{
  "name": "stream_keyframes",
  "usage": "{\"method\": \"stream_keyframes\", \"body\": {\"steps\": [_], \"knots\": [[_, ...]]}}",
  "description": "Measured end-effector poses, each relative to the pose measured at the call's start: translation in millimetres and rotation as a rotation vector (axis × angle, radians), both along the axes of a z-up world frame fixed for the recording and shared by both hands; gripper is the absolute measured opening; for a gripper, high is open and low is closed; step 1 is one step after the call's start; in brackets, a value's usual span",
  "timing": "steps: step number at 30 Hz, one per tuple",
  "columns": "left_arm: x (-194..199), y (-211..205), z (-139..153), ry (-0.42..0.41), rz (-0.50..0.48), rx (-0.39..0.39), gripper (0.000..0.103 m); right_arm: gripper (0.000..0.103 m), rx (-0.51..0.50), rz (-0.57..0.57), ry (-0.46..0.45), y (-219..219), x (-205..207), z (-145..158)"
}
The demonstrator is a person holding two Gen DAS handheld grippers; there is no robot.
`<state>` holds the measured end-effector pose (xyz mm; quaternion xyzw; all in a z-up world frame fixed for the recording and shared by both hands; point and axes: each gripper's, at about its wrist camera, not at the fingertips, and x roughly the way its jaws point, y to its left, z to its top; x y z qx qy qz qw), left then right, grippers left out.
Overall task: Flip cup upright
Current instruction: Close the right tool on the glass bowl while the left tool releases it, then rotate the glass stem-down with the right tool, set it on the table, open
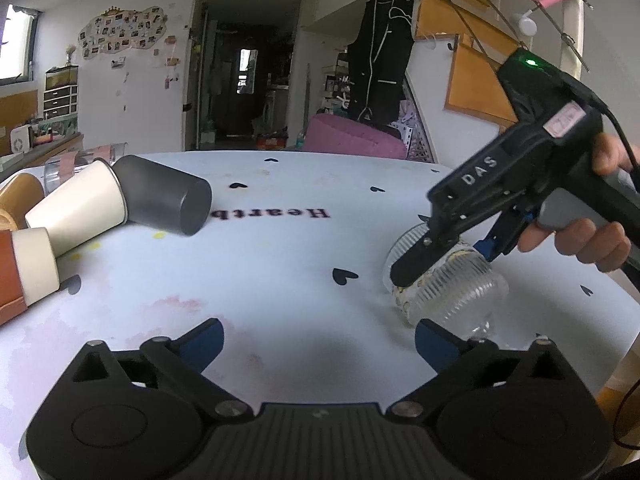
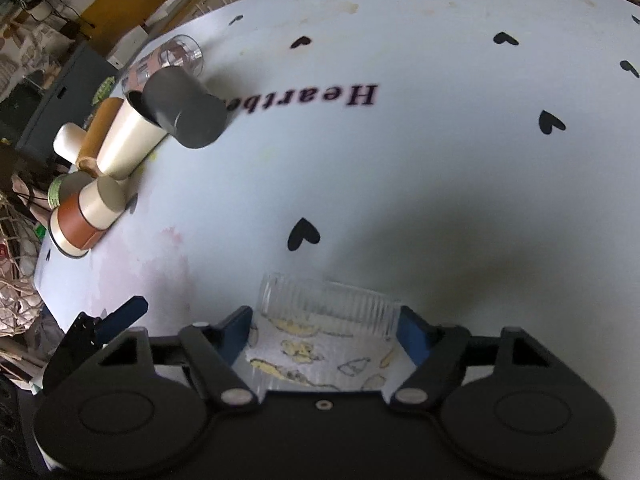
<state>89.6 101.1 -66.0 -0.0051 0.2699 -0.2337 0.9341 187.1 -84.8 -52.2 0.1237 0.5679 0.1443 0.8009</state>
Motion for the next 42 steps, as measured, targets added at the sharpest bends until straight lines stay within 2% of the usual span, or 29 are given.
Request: {"method": "stream_keyframes", "body": {"steps": [5,11,14,20,28,33,37,42], "knots": [[-2,1,2,-0.003,0.006,-0.005,0.103,0.077,0.000,0.000,-0.093,-7,-21,14],[-4,-2,5,-0.011,-0.001,-0.007,0.103,0.076,-0.056,-0.045,-0.270,-28,-53,45],[-4,-6,6,-0.015,-0.006,-0.005,0.103,0.076,-0.107,-0.081,-0.359,-40,-63,56],[-5,-12,6,-0.018,-0.014,0.003,0.103,0.075,-0.231,-0.206,-0.443,-74,-50,59],[-1,-11,1,-0.002,-0.002,-0.002,0.103,0.075,-0.402,-0.441,-0.417,-150,4,57],[3,-14,-3,0.014,-0.005,0.001,0.103,0.075,-0.448,-0.587,-0.401,-193,29,54],[5,-16,-3,0.015,-0.005,0.004,0.103,0.075,-0.438,-0.644,-0.403,-210,42,52],[7,-19,0,0.009,-0.007,0.002,0.103,0.075,-0.453,-0.638,-0.430,-208,43,48]]}}
